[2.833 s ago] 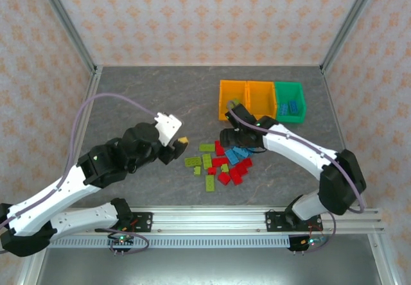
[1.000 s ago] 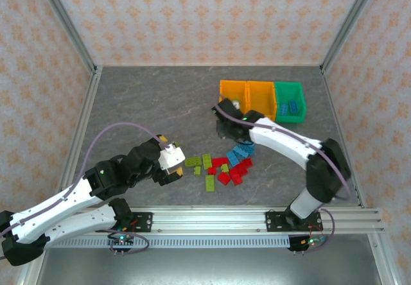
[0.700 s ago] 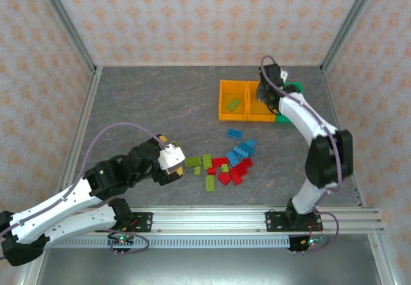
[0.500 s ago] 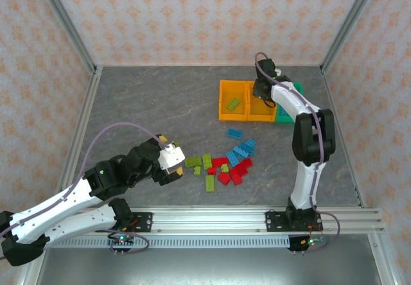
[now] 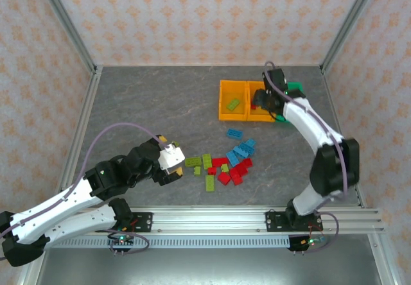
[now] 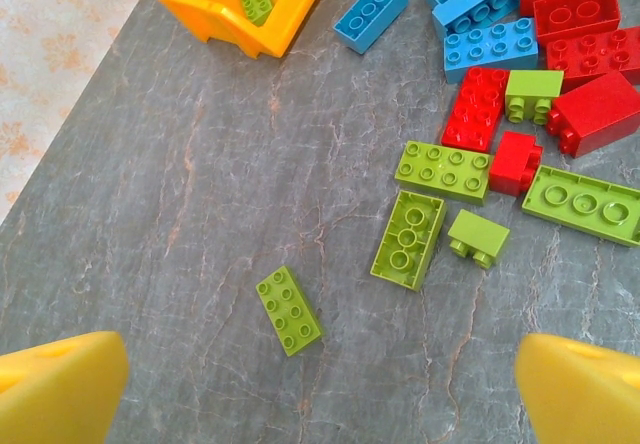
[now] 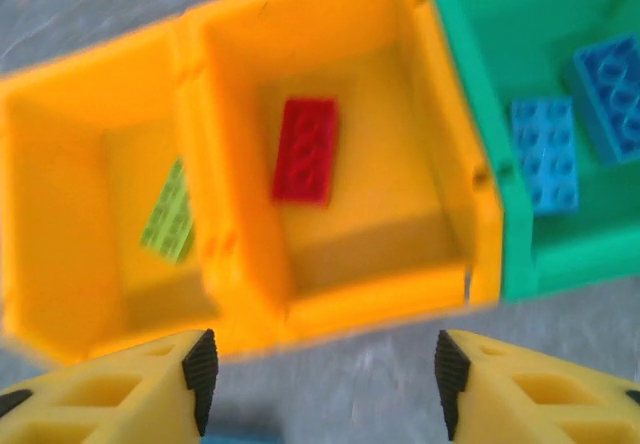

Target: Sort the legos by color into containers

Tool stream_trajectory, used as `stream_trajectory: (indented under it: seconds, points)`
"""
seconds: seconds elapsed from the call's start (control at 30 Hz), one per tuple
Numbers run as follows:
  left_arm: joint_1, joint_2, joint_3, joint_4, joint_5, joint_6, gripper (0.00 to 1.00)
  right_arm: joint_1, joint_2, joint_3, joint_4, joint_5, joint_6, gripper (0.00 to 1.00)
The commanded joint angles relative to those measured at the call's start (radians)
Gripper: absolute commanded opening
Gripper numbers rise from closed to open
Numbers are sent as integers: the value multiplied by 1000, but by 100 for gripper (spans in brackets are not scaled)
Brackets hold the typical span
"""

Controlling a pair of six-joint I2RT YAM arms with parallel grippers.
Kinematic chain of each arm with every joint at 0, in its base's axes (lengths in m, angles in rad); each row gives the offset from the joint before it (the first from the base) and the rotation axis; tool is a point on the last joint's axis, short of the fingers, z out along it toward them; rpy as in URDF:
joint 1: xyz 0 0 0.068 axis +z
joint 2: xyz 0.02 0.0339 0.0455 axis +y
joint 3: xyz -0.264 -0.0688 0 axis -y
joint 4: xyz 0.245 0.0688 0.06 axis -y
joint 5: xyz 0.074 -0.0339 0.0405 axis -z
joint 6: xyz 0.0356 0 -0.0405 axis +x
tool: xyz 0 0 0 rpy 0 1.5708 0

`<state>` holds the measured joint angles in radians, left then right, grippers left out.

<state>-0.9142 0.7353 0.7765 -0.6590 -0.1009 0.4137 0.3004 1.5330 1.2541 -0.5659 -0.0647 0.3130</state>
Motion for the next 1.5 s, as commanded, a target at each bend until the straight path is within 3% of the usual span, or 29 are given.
stream_trajectory:
  seconds: [0.0, 0.13, 0.33, 0.4, 0.53, 0.77, 1.1, 1.3, 1.47]
  points:
    - [9, -8, -1, 24, 29, 11, 100, 128, -58, -137, 61, -28, -38, 66]
    - [10, 2, -3, 26, 54, 14, 100, 269, 29, -113, -12, 111, -220, 74]
    - [11, 6, -1, 18, 41, 13, 100, 297, 290, 72, -151, 263, -387, 90]
    - [9, 0, -7, 22, 39, 14, 100, 295, 338, 107, -165, 253, -437, 95]
    - [10, 7, -9, 21, 32, 14, 100, 272, 411, 143, -173, 114, -503, 95]
    - [11, 12, -5, 18, 29, 14, 100, 254, 485, 171, -210, -25, -479, 73]
    - [11, 14, -6, 18, 27, 14, 100, 250, 430, 99, -121, -83, -375, 37]
    - [11, 6, -5, 22, 34, 9, 100, 248, 178, -39, 34, -92, -268, 23]
    - [11, 0, -4, 27, 37, 7, 100, 156, -121, -187, 217, 9, -141, 23]
